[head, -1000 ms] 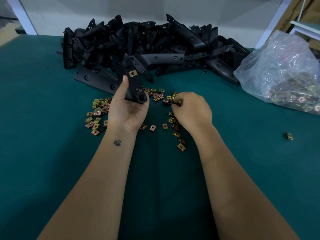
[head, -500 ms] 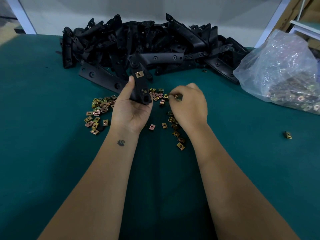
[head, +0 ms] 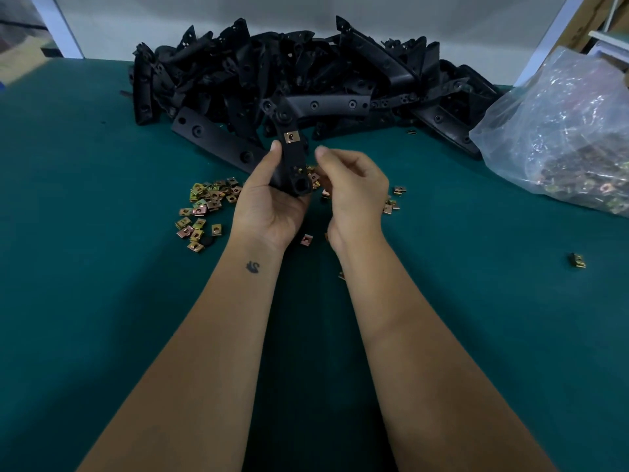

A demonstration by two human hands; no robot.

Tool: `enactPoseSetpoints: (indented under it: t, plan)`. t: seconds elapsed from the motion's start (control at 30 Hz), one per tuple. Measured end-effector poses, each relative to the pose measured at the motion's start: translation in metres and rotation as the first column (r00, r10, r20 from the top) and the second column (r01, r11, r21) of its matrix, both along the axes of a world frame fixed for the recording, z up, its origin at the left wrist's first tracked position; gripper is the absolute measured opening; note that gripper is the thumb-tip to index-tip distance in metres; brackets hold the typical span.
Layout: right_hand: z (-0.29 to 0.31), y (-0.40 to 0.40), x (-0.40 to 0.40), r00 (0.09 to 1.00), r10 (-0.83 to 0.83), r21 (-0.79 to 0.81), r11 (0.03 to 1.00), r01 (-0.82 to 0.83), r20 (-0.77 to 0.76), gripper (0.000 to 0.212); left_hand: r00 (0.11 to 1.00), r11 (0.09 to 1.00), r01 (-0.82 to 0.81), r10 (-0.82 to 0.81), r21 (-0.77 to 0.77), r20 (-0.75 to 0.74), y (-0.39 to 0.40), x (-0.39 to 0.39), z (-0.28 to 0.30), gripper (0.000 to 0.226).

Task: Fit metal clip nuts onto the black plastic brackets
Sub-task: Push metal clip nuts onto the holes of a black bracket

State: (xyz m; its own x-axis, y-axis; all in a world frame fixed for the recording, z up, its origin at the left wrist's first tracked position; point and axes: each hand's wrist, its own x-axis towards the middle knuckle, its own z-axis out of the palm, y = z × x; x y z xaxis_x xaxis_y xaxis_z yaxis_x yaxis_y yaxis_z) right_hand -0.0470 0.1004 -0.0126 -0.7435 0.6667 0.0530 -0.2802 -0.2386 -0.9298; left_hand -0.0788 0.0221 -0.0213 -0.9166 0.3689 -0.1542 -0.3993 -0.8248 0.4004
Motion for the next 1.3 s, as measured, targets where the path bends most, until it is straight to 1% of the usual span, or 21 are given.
enactPoseSetpoints:
  t: [0.03, 0.1, 0.13, 0.2, 0.3, 0.47, 0.6, 0.7, 0.87, 1.0, 1.17, 1.3]
  plan:
    - [0.000, -0.001, -0.002, 1.000, 0.004, -0.080, 0.997, -0.004, -0.008, 0.018, 1.000, 1.000, 0.006, -0.006, 0.001, -0.005, 0.000, 0.000, 0.000, 0.014]
    - [0.000, -0.002, -0.003, 1.000, 0.022, -0.127, 0.992, -0.024, -0.019, 0.014, 1.000, 1.000, 0.013, -0.013, -0.004, -0.018, -0.001, -0.001, -0.001, 0.016]
    - [0.000, -0.002, -0.003, 0.999, 0.046, -0.128, 0.990, -0.050, -0.028, 0.015, 1.000, 1.000, 0.018, -0.018, -0.005, -0.024, -0.001, -0.001, -0.002, 0.018]
    - [0.001, -0.001, -0.001, 0.991, 0.133, -0.120, 0.983, -0.136, -0.035, 0.022, 0.999, 1.000, 0.024, -0.024, -0.003, -0.024, 0.000, -0.002, -0.002, 0.020]
    - [0.003, 0.000, 0.003, 0.975, 0.219, -0.083, 0.972, -0.221, -0.031, 0.023, 1.000, 1.000, 0.010, -0.010, -0.019, -0.020, 0.000, -0.001, -0.002, 0.017]
    - [0.005, 0.000, 0.009, 0.973, 0.228, -0.138, 0.963, -0.230, -0.032, 0.019, 1.000, 0.999, 0.013, -0.013, -0.041, -0.019, -0.002, 0.000, -0.002, 0.016]
    - [0.005, 0.005, 0.014, 0.963, 0.268, -0.075, 0.961, -0.266, 0.017, 0.018, 0.999, 0.999, 0.014, -0.015, -0.037, -0.029, -0.002, 0.000, -0.002, 0.015]
    - [0.004, 0.009, 0.016, 0.952, 0.299, -0.050, 0.954, -0.296, 0.060, 0.018, 0.998, 0.997, 0.025, -0.029, -0.070, -0.052, -0.003, -0.001, -0.002, 0.018]
    - [0.005, 0.013, 0.016, 0.941, 0.337, -0.072, 0.940, -0.334, 0.039, 0.017, 0.996, 0.995, 0.051, -0.057, -0.088, -0.071, -0.006, -0.001, 0.000, 0.022]
    - [0.006, 0.014, 0.017, 0.937, 0.349, -0.107, 0.932, -0.346, 0.017, 0.016, 0.997, 0.996, 0.056, -0.061, -0.073, -0.055, -0.006, -0.001, 0.002, 0.021]
    - [0.005, 0.012, 0.017, 0.938, 0.345, -0.057, 0.938, -0.343, 0.043, 0.015, 0.998, 0.996, 0.042, -0.045, -0.078, -0.039, -0.005, 0.000, 0.003, 0.020]
    - [0.005, 0.012, 0.017, 0.927, 0.375, -0.076, 0.925, -0.372, 0.029, 0.013, 0.999, 0.996, 0.029, -0.032, -0.080, -0.039, -0.005, 0.001, 0.004, 0.021]
